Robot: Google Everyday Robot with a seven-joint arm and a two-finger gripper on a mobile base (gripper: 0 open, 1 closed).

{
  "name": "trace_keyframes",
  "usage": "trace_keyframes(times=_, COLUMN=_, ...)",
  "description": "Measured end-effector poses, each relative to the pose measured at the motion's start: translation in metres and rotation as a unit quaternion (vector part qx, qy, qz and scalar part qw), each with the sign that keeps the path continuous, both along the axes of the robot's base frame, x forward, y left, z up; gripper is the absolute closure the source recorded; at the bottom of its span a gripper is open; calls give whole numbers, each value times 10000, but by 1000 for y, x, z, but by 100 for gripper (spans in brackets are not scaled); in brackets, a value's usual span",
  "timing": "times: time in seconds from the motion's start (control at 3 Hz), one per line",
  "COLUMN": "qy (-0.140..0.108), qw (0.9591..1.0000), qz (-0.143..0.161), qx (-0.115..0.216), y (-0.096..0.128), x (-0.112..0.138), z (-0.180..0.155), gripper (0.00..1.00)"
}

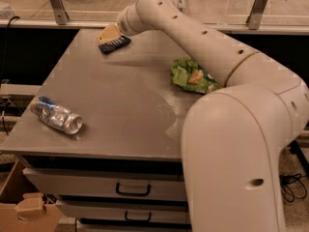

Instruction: Pick rxbar blueberry

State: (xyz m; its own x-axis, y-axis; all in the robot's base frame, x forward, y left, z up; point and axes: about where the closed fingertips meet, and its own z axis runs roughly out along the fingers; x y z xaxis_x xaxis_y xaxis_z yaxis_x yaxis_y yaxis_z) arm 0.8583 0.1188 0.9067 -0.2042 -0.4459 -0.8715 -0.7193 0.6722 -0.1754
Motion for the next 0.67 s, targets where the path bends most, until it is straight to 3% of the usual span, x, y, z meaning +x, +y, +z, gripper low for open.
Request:
trace_keyframes(times=0.33, qy=285, qw=9991, qz=-315, qx=-37, y=-7, x=14, z=-26, gripper=0)
trace_keyframes(times=0.67, qy=476, qw=9980, qz=-424, qx=-20, y=-6, x=23, z=-46, gripper=0)
